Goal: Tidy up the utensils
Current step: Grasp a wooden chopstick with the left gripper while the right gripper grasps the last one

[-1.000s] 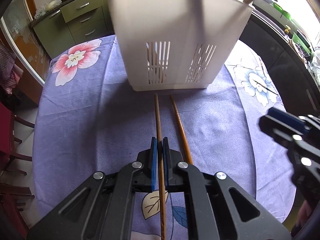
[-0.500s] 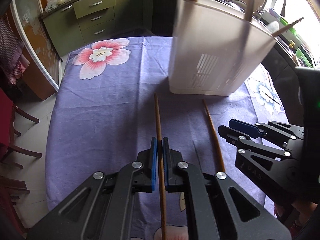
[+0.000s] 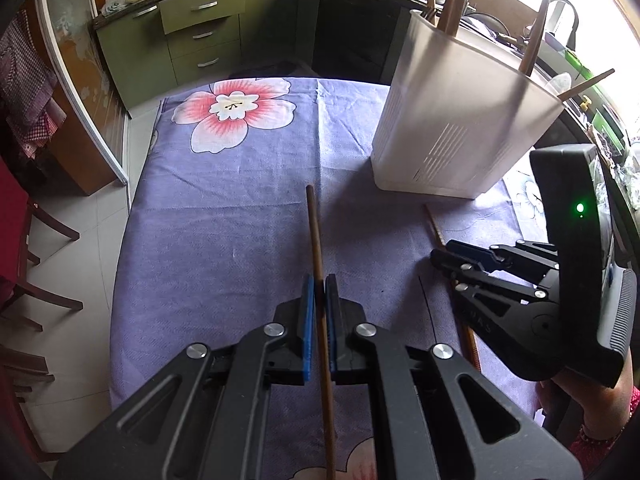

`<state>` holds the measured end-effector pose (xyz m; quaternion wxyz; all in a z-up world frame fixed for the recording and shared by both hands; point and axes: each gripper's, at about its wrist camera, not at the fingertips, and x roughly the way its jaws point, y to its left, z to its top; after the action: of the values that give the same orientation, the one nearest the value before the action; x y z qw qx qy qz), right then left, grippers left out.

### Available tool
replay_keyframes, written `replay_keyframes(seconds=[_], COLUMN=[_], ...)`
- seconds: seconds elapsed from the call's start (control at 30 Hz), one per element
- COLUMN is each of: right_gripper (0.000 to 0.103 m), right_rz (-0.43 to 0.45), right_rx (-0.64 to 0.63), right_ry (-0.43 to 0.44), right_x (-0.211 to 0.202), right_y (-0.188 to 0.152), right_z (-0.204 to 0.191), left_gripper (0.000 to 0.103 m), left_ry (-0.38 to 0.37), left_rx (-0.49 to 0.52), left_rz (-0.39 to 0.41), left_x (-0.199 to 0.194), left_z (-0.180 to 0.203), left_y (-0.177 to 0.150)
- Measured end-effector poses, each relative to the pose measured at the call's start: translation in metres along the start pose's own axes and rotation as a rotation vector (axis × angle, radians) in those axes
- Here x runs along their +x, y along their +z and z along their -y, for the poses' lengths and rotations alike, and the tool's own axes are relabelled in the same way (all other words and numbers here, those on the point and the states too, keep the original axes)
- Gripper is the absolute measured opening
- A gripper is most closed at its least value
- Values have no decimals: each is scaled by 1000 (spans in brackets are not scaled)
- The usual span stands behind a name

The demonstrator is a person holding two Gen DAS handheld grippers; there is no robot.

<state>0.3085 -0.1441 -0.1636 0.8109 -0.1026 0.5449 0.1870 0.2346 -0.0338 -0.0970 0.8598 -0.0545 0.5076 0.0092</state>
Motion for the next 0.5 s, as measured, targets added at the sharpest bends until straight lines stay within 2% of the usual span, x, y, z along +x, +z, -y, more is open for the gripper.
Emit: replay_keyframes(seconds=[0.2,0.5], right_gripper=[7,7], right_rz=[47,228], right_rx=[4,31], right_ry=[19,86], right_x=[-17,-109], right_y=[-7,-47], right_z=[5,34], left_gripper=[6,6], left_ry=[-3,-15], left_rx=[0,19], left_rz=[9,50], left_x=[-3,-25], left_z=[0,6], left_y=[0,-1])
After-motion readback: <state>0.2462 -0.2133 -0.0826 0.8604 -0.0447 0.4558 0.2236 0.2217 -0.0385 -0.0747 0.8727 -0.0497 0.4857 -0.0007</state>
